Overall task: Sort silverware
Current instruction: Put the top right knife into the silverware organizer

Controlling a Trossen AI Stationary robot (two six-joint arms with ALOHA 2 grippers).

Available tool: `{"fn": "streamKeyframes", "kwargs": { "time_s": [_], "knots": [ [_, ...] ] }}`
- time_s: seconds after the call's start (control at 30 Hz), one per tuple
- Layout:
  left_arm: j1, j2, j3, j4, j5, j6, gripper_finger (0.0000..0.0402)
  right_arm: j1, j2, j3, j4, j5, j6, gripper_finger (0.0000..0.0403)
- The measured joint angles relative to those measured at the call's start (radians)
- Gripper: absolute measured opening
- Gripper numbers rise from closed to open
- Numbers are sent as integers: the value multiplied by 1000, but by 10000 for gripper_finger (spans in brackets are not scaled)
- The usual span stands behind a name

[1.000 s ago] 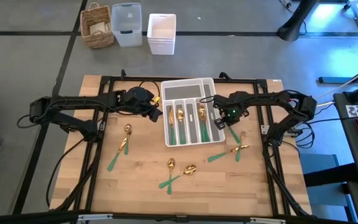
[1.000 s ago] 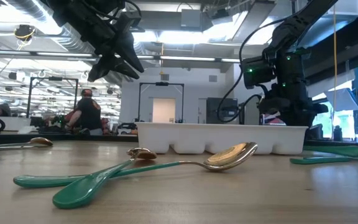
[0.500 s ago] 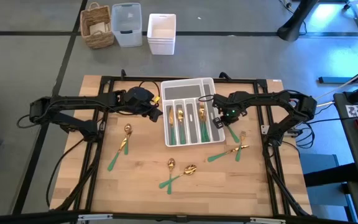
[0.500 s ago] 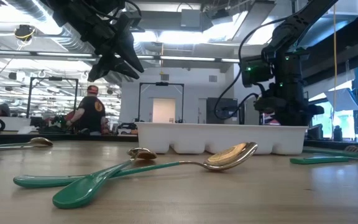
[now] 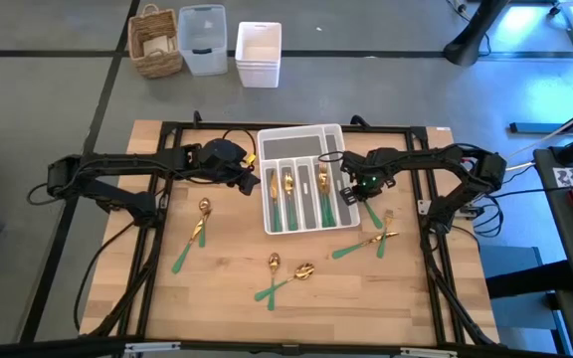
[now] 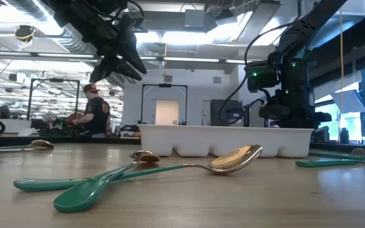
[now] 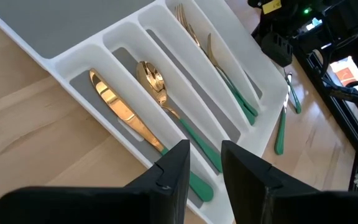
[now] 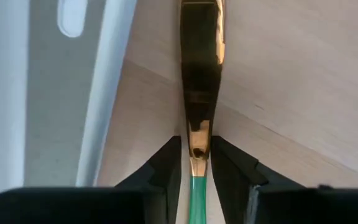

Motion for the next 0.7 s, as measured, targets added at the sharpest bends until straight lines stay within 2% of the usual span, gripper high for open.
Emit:
{"fn": "streamKeyframes", "kwargs": {
  "time_s": [0.17, 0.43, 0.7],
  "knots": [
    [0, 0, 0, 0, 0, 1, 85, -1, 1, -20, 7, 3, -7, 79],
    [0, 0, 0, 0, 0, 3, 85, 0, 3, 4, -17, -4, -14, 18],
    [0, 0, 0, 0, 0, 1, 85, 1, 8, 41, -47, -14, -45, 4]
  ]
}}
